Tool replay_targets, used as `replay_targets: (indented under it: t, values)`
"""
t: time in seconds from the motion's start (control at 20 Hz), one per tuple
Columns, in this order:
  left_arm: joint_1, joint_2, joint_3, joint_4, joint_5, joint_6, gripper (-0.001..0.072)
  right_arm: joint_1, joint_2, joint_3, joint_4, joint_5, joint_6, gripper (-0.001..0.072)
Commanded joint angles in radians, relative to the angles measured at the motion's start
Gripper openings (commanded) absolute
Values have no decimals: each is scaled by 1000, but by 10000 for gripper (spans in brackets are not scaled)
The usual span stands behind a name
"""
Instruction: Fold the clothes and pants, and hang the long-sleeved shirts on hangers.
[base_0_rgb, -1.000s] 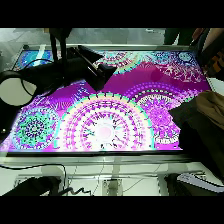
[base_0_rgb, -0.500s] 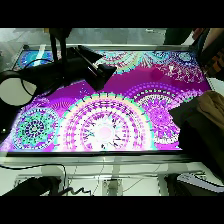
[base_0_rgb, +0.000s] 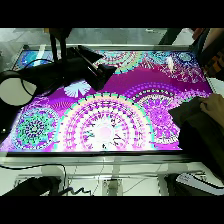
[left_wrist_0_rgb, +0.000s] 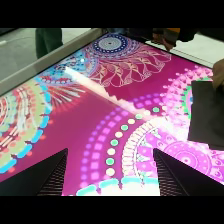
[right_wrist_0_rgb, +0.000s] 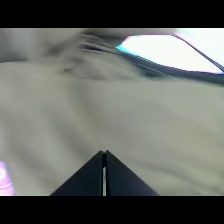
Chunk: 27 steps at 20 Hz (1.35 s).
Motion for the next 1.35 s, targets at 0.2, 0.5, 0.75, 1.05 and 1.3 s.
replay_targets:
  t: [0.2,0.5,0.75,1.05,1.3]
  values:
    - [0,0,0,0,0,0,609,519,44,0,67,-186,-147,33]
    - [0,0,0,0,0,0,609,973,45,-11,66,-193,-210,33]
    - [0,0,0,0,0,0,609,1173,30,-40,-28,-259,-203,34]
    - [0,0,0,0,0,0,609,1189,-6,-39,-27,-144,-200,34]
    - [0,0,0,0,0,0,609,1189,-4,-39,-2,-147,-201,34]
